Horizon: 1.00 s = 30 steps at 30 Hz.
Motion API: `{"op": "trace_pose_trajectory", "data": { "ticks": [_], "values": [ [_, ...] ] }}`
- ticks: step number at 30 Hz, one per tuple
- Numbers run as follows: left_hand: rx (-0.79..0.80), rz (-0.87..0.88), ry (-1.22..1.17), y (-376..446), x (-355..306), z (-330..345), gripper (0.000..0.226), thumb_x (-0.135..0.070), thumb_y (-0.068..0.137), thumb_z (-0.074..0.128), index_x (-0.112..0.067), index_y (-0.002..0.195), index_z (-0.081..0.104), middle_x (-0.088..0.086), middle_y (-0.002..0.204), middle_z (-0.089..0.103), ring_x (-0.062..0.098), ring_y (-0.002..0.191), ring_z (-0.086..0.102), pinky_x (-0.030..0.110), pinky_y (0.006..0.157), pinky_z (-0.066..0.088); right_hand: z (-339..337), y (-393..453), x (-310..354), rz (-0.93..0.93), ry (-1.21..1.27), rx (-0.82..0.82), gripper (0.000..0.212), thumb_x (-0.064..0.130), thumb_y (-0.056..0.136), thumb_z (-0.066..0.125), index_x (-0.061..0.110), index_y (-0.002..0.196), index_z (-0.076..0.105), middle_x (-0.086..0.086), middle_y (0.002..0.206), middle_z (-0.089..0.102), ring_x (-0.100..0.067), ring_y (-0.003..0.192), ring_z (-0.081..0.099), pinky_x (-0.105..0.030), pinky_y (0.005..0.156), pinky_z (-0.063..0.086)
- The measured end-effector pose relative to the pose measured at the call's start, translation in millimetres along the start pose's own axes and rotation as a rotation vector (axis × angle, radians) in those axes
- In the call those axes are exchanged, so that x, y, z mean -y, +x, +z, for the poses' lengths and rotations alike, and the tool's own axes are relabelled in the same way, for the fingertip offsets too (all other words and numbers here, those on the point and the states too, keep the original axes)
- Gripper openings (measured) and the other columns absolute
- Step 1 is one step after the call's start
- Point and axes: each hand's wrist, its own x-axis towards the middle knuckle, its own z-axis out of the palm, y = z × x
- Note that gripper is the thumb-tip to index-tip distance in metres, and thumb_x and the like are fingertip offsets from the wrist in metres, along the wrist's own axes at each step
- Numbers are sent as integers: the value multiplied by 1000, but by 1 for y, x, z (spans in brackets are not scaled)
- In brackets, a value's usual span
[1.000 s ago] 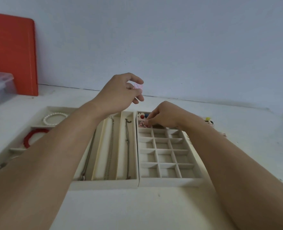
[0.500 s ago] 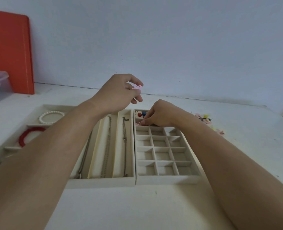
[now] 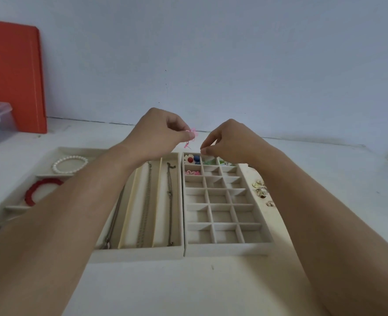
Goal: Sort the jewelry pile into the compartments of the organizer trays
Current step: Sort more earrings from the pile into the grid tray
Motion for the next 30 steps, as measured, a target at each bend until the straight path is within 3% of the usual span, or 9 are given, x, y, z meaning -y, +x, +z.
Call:
{"op": "trace_pose_trajectory", "data": {
  "ticks": [3,6,11,15,20,30],
  "values": [
    [-6,-26,16,1,3,0,11,-32,84,80,-21,84,80,-13,89,76,-8,84,66,12,74,46,-7,-3,0,-35,97,7,2,31,83,79,31,85,79,-1,83,76,-11,58,61,-23,56,49],
    [-12,-46,4,3,5,0,9,-30,87,77,-22,86,81,-19,83,73,-13,69,60,12,66,40,-9,-7,-2,-46,196,48,8,31,82,81,31,90,79,6,81,76,-12,68,67,-24,62,51],
    [-19,-48,-11,3,5,2,8,-30,88,76,-24,85,81,-19,79,71,-8,71,61,18,68,43,-8,-14,-3,-37,399,121,25,27,81,84,23,104,75,6,89,78,-10,73,69,-25,66,50],
    [-42,-41,-38,4,5,3,9,-32,88,76,-25,85,81,-9,77,74,3,72,66,21,68,49,0,-16,2,-24,565,151,32,20,81,84,17,110,72,2,95,79,-11,79,69,-29,72,47],
    [-29,-41,-92,1,1,2,13,-31,89,74,-21,85,79,-7,78,76,1,65,67,22,70,51,5,-15,2,-2,622,155,28,24,85,80,14,111,74,1,100,78,-8,76,70,-28,70,46],
    [19,-98,-124,-1,-1,0,8,-19,91,73,-14,96,73,-2,81,78,12,75,75,26,72,53,7,-10,-4,38,668,130,16,23,92,73,12,103,76,-3,99,79,-9,71,68,-32,74,44]
  ]
}}
